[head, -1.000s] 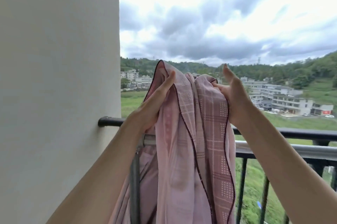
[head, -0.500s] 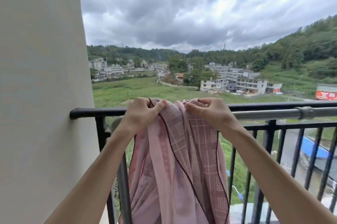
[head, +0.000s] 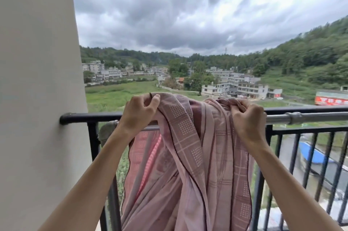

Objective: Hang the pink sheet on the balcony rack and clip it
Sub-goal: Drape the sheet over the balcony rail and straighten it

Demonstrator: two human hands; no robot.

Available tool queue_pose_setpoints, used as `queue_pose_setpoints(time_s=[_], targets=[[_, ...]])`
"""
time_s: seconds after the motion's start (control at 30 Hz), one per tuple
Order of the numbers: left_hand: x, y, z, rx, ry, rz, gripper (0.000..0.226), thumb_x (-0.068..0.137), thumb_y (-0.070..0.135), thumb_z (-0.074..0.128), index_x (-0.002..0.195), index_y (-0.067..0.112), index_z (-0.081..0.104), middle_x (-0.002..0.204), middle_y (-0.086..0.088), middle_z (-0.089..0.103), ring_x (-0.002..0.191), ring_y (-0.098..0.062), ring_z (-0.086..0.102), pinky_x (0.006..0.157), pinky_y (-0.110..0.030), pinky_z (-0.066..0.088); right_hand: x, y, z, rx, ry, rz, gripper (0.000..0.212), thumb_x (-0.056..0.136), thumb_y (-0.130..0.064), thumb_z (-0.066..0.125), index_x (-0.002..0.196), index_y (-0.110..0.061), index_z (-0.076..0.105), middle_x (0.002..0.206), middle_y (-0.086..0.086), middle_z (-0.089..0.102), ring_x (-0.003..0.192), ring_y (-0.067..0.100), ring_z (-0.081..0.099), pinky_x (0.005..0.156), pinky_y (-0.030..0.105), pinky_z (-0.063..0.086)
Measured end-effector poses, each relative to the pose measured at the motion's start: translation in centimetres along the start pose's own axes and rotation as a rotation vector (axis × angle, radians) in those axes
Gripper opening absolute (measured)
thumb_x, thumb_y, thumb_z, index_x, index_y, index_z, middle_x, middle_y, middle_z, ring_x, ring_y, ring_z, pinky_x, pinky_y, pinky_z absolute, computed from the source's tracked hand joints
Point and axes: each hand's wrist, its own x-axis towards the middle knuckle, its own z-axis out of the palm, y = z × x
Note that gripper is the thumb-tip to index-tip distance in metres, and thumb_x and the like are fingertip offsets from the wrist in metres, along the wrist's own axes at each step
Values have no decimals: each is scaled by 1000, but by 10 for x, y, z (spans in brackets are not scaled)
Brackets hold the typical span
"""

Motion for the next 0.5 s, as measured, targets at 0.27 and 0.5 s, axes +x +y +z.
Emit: queue_pose_setpoints(time_s=[0.27,0.5], targets=[[-17,-5,14,410,-53,-56,40,93,32,46,68,11,67,68,-4,68,74,-25,63,80,-40,47,-20,3,7,-382,-88,-350,43,85,-37,55,120,-13,58,126,11,50,118,28,44,103,51,35],[-20,-3,-27,381,111,-132,34,96,25,44,69,13,62,62,1,57,73,-27,57,71,-32,37,-40,-22,54,-270,-455,-578,45,91,-46,31,118,-26,61,117,-5,66,115,19,53,104,38,23]])
